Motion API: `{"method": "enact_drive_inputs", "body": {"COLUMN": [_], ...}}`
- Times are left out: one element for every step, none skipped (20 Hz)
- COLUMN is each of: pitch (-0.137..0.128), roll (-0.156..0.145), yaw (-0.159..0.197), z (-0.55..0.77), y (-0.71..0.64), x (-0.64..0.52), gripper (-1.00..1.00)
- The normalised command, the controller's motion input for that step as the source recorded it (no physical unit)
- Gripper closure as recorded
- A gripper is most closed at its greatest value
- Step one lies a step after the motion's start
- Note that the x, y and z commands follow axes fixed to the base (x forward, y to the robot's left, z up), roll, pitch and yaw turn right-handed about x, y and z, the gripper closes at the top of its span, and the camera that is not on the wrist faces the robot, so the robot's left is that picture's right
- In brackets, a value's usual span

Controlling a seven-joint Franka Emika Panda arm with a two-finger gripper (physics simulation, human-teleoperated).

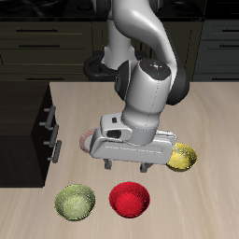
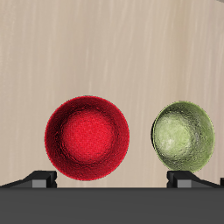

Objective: Place the red bowl on top of the wooden cabinet

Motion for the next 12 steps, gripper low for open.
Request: {"method": "enact_drive_inputs", "body": {"pitch": [0.023, 0.021, 0.008, 0.01, -0.007, 0.0, 0.042, 0.012, 0.044, 0.031, 0.012, 0.015], "roll": [-0.028, -0.011, -0.006, -0.002, 0.021, 0.0, -0.014, -0.008, -0.003, -0.012, 0.0, 0.025], "yaw": [-0.041, 0.017, -0.019, 0.015, -0.058, 0.0, 0.056, -0.023, 0.005, -0.044, 0.0, -0.003], "z": [-0.22, -0.19, -0.15, -0.1, -0.24, 0.0, -0.44, -0.25, -0.3, -0.22, -0.24, -0.27], "y": [-0.15, -0.08, -0.07, -0.04, -0.14, 0.02, -0.09, -0.08, -0.03, -0.07, 0.02, -0.03], "x": [-0.01, 0.0, 0.07, 0.02, -0.05, 0.02, 0.0, -0.01, 0.03, 0.0, 0.01, 0.02], "gripper": [-1.0, -1.0, -1.0, -1.0, -1.0, -1.0, -1.0, -1.0, -1.0, -1.0, -1.0, -1.0]}}
